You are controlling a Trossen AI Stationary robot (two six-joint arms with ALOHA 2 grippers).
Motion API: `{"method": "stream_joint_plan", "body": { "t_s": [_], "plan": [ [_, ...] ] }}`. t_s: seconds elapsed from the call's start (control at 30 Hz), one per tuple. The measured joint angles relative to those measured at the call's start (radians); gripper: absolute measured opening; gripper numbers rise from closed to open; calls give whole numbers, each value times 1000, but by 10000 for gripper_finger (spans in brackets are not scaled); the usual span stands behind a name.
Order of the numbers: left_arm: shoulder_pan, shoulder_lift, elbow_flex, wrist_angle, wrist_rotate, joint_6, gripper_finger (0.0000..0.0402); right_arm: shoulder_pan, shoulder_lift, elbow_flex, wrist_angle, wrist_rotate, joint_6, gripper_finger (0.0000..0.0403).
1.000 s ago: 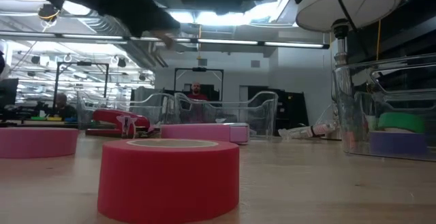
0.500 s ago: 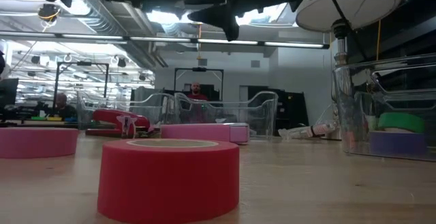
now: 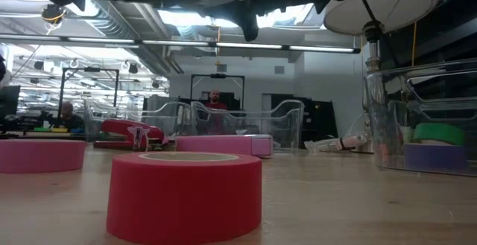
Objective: Pick and place Stapler, Stapler remover, tape
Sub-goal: Put the left gray staple remover into the top right transparent bin
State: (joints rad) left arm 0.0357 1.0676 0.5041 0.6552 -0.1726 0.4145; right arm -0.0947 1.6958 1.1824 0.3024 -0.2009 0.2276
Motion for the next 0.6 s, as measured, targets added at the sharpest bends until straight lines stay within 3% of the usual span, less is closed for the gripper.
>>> {"method": "stream_joint_plan", "body": {
  "t_s": [0.17,0.6],
  "plan": [
    [0,16,0,41,-21,15,6,-12,0,0,2,-9,-27,165],
    [6,10,0,18,-23,13,7,-16,0,0,5,-10,-87,9]
  ]
}}
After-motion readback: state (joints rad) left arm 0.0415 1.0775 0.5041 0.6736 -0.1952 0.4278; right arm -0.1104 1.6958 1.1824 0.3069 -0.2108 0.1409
